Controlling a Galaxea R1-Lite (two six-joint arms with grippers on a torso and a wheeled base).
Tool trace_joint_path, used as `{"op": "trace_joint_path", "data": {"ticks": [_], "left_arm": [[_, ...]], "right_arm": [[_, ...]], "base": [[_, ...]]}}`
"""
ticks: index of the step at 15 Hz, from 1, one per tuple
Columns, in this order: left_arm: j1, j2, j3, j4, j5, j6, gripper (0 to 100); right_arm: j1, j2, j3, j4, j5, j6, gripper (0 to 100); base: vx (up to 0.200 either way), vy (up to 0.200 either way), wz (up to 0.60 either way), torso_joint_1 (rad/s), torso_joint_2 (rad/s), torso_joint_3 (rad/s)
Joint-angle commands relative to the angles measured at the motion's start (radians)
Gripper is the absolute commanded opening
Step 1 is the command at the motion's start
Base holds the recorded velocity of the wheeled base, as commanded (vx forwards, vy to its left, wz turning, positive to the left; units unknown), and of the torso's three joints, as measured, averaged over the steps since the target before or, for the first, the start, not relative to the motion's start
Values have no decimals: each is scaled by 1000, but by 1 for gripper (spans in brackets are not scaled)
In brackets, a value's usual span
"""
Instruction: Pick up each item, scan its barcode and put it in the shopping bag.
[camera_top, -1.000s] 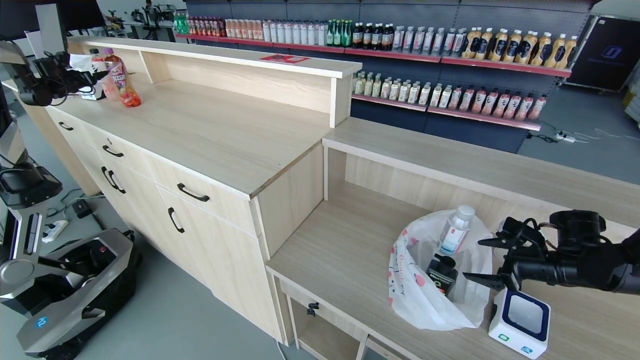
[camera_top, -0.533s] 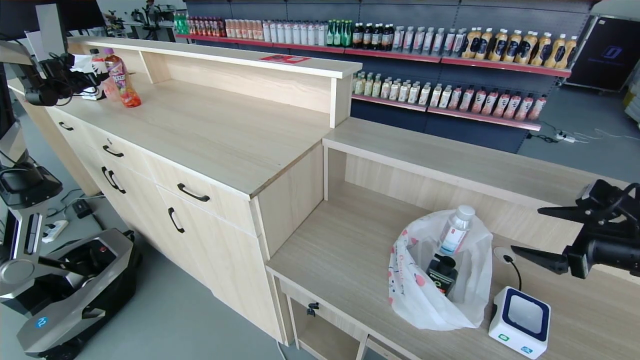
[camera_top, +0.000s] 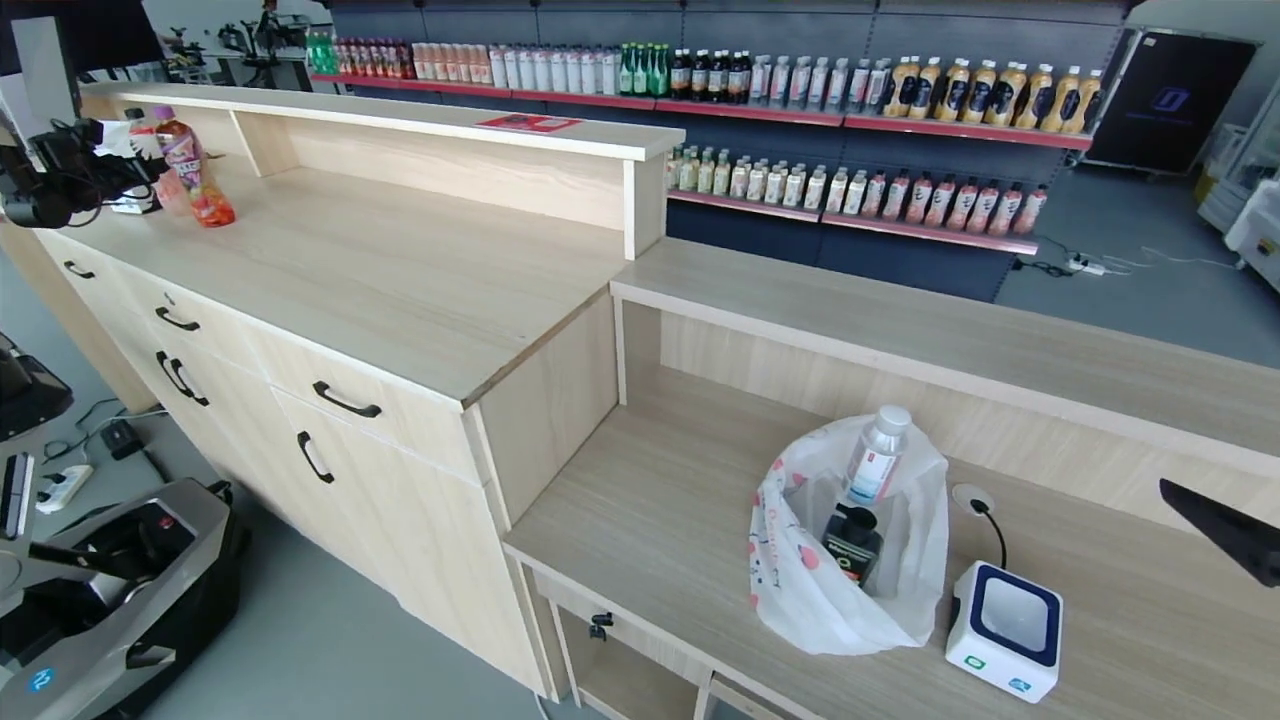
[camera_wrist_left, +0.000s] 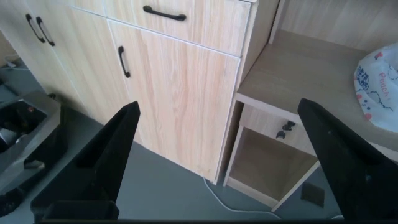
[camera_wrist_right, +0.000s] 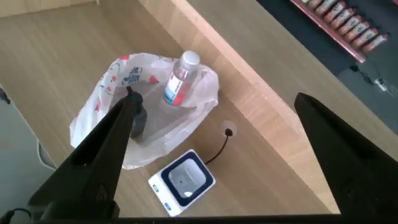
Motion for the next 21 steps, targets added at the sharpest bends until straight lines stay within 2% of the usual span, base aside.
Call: {"op": "trace_joint_path", "data": {"ticks": [1, 3, 8, 9, 13, 14, 15, 16, 17, 19, 21], "left_arm": [[1, 2, 0, 0, 0, -1, 100], [1, 2, 0, 0, 0, -1, 100], [1, 2, 0, 0, 0, -1, 100], [1, 2, 0, 0, 0, -1, 100], [1, 2, 0, 0, 0, -1, 100], [1, 2, 0, 0, 0, -1, 100], [1, 2, 0, 0, 0, -1, 100], [1, 2, 0, 0, 0, -1, 100], [1, 2, 0, 0, 0, -1, 100], [1, 2, 0, 0, 0, -1, 100], [1, 2, 0, 0, 0, -1, 100]], "right_arm": [[55, -86, -4, 13, -88, 48, 100], [52, -128, -4, 53, -150, 97, 100], [35, -260, 40, 172, -187, 162, 100], [44, -293, 88, 174, -239, 188, 100], [133, -536, 393, 77, -266, 384, 100], [138, -592, 410, 88, -285, 389, 100], [151, -645, 410, 149, -292, 395, 100], [155, -651, 410, 154, -292, 396, 100], [178, -749, 410, 260, -292, 400, 100], [179, -869, 410, 370, -292, 400, 100], [182, -876, 410, 403, -308, 410, 100]], "base": [[0, 0, -600, 7, 7, 2], [0, 0, -600, 5, 2, 7], [0, 0, -600, 2, 4, 8], [0, 0, -600, 2, -2, -12], [0, 0, 0, 0, 0, 0], [0, 0, 0, 0, 0, 0], [0, 0, 0, 0, 0, 0], [0, 0, 0, 0, 0, 0], [0, 0, 0, 0, 0, 0], [0, 0, 0, 0, 0, 0], [0, 0, 0, 0, 0, 0]]}}
